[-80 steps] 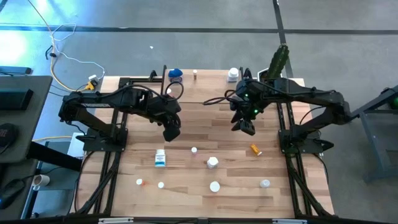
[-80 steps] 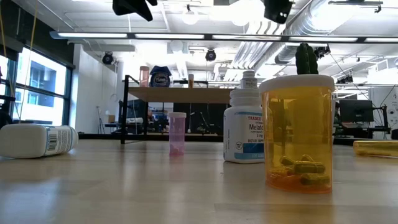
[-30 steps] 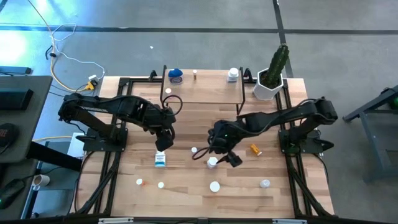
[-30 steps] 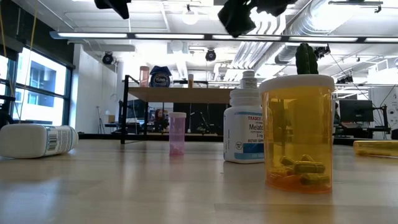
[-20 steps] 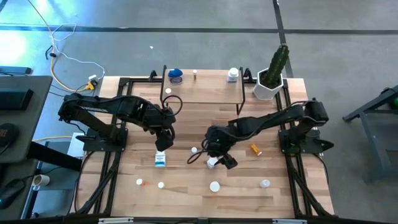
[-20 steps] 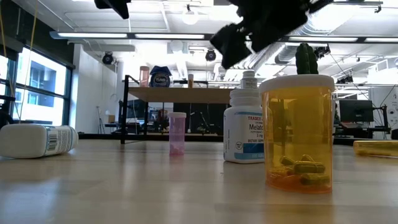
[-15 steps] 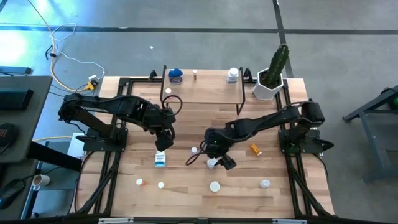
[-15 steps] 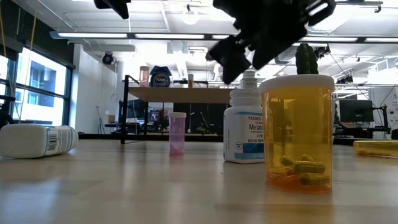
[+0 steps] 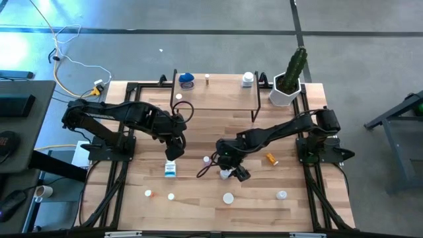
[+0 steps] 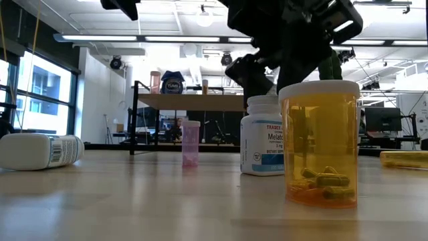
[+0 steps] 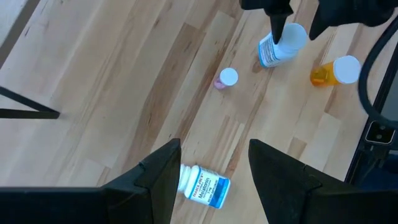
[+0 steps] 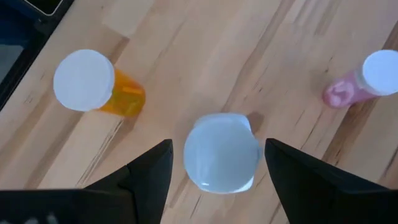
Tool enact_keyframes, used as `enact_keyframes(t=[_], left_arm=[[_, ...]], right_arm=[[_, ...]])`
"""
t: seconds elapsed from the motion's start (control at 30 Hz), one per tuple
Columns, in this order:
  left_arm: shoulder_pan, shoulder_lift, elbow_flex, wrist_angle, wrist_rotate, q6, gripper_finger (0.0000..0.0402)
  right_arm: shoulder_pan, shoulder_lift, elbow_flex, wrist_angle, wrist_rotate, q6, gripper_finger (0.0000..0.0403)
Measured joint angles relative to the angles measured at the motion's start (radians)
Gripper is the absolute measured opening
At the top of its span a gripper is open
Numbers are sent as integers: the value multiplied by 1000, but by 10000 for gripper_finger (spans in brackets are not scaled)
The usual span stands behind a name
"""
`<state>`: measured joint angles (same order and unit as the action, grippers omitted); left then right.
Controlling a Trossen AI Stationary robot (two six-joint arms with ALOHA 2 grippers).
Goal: Pick and place medicine bottles onto shelf by color
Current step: Put the white pill bottle on the shelf
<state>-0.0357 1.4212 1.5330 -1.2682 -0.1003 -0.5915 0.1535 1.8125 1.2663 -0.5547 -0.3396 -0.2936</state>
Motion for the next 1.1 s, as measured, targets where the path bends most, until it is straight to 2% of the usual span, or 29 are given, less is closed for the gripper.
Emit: enact_keyframes(t=[0.4, 0.73, 1.1], left_arm=[[0, 0, 0, -6, 0, 0, 177], [0, 0, 0, -13, 1, 0, 177], [0, -55, 1, -24, 0, 2, 177]], right_arm=[[12, 31, 0, -6, -3, 7, 240], [12, 29, 0, -19, -7, 30, 162], [-15, 2, 0, -66, -7, 50, 164]])
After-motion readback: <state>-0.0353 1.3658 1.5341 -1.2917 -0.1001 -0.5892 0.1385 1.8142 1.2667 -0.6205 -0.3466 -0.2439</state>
